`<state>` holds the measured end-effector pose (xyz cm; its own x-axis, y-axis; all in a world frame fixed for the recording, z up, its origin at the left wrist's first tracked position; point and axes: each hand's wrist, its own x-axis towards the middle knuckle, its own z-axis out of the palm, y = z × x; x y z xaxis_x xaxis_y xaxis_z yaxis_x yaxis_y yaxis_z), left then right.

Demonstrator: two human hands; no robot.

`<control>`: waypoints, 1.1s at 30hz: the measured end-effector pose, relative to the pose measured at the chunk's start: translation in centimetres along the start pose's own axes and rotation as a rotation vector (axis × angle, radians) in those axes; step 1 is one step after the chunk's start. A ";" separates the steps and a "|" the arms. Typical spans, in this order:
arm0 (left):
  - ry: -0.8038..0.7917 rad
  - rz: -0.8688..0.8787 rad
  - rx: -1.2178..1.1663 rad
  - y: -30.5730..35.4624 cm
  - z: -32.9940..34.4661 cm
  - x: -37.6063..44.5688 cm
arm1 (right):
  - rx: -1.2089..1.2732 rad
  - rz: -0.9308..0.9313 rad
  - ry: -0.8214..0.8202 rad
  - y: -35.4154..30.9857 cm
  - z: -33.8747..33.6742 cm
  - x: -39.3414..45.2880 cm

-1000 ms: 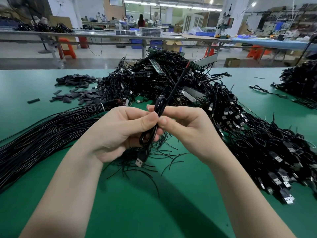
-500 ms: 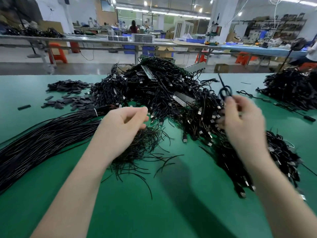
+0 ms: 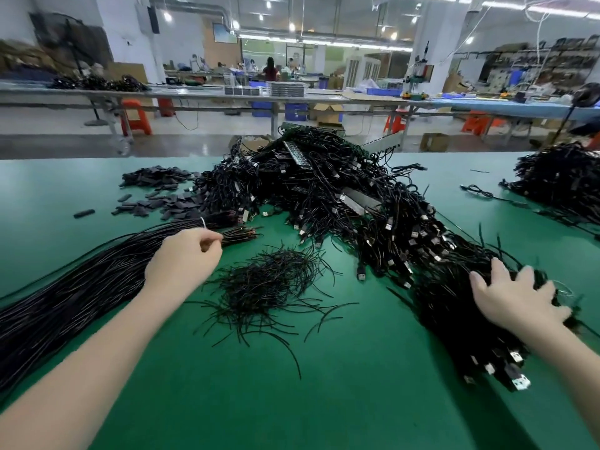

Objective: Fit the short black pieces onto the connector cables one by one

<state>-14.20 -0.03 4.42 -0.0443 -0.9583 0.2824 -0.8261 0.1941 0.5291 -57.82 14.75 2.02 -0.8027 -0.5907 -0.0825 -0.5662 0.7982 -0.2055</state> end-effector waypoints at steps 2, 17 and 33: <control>-0.024 -0.041 0.186 -3.6 0.1 0.5 | 0.017 0.000 0.005 1.2 -0.1 0.9; -0.067 -0.091 0.560 -15.0 -1.4 1.3 | 0.036 -0.240 0.418 -4.8 0.0 -1.7; -0.057 -0.254 0.231 -15.5 -2.0 3.5 | 0.518 -0.827 0.356 -15.3 12.7 -14.1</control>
<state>-0.42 -5.99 -1.23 0.1531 -0.9813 0.1166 -0.9197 -0.0984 0.3800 -35.48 9.34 -6.08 -0.2567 -0.7943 0.5507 -0.8830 -0.0389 -0.4678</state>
